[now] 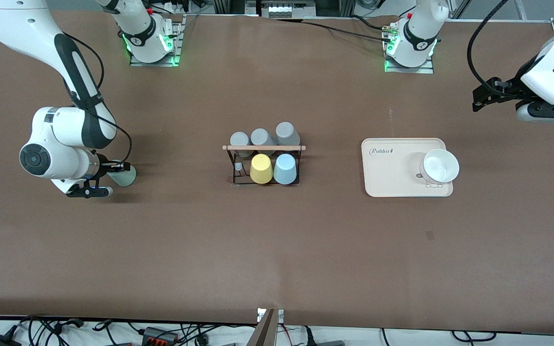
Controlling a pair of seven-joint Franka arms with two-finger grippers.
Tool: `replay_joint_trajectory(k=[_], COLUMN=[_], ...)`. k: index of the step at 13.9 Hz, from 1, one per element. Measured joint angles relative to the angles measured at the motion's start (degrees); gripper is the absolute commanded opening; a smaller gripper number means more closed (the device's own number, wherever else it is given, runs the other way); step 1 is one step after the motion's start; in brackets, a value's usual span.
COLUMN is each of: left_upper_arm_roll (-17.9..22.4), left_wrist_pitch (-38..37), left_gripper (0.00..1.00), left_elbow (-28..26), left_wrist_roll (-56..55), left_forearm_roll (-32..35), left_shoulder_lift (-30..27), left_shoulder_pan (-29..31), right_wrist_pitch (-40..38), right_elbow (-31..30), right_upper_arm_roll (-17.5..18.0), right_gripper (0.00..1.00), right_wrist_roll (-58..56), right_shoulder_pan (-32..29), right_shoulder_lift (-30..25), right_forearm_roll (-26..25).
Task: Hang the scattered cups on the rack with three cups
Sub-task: 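Grasp the pale green cup with the right gripper while the left gripper withdraws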
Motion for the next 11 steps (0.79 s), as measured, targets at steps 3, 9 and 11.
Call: replay_joint_trajectory(k=[3,9,11], left_upper_arm_roll=[0.37,-0.15,-0.35], left_wrist_pitch=[-0.55,-0.47,-0.45], left_gripper=[1.0,1.0,1.0], left_elbow=[0.0,0.48,0.91], left_wrist_roll=[0.02,0.03,0.02], left_forearm_roll=[0.03,0.03,0.03], left_shoulder_lift=[0.09,0.41,0.79], left_shoulder_pan=[1.75,2.33,2.28], right_wrist_pitch=[-7.88,-24.75,-24.88], right_elbow=[6.28,25.52,27.67], right_upper_arm_roll=[0.25,0.63,0.7], right_gripper=[0.27,0.26,0.26], right_wrist_roll=[0.0,0.0,2.69], right_shoulder_pan=[0.24,4.62,7.78], right_shoulder_lift=[-1.45,-2.73,-2.45], right_forearm_roll=[0.19,3.18,3.22])
